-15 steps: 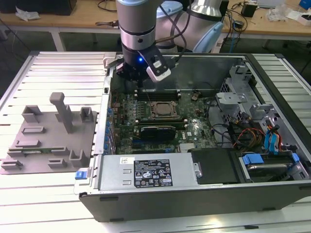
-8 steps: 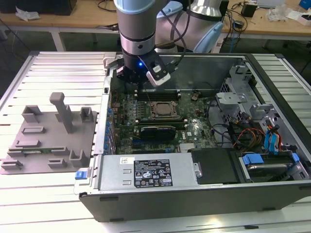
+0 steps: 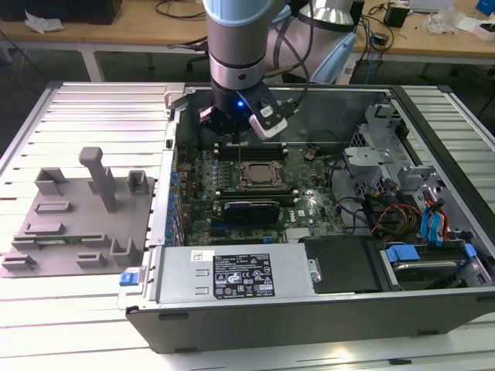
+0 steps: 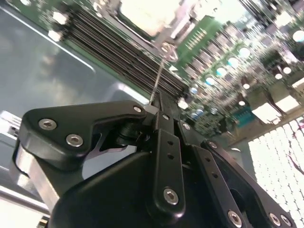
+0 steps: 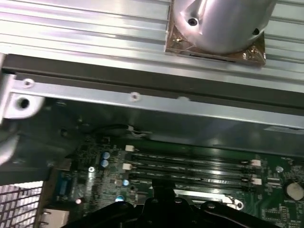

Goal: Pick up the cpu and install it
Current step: 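Install the first cpu locking lever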

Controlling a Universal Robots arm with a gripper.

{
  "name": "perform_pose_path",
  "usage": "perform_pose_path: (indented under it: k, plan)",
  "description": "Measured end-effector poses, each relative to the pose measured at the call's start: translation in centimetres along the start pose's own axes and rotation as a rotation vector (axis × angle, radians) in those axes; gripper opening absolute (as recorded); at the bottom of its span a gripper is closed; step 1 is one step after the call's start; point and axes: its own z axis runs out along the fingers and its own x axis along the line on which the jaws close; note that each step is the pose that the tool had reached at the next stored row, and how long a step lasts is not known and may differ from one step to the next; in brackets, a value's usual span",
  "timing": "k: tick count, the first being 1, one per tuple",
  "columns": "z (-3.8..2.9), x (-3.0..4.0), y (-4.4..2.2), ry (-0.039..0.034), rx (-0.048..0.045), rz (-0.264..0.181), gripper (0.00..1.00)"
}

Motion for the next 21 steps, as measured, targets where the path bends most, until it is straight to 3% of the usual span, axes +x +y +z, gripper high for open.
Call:
perform_pose_path:
  k: [3,9,12,14,15,16,19,21]
  plan:
    - [0.08,-1.17,-0.15,-0.0001,0.0001,0.001,0.11]
    - [0.28,-1.34,-0.24,-0.0017,0.0005,0.006,0.11]
    - [0.7,-1.41,-0.37,-0.0096,0.01,0.036,0.11]
    - [0.86,-1.4,-0.42,-0.0177,0.0217,0.067,0.11]
    - [0.92,-1.4,-0.44,-0.0222,0.0319,0.083,0.11]
    - [0.99,-1.4,-0.46,-0.0275,0.05,0.104,0.11]
    - [1.14,-1.51,-0.51,-0.0332,0.0763,0.129,0.11]
    - [1.28,-1.69,-0.56,-0.0359,0.0816,0.14,0.11]
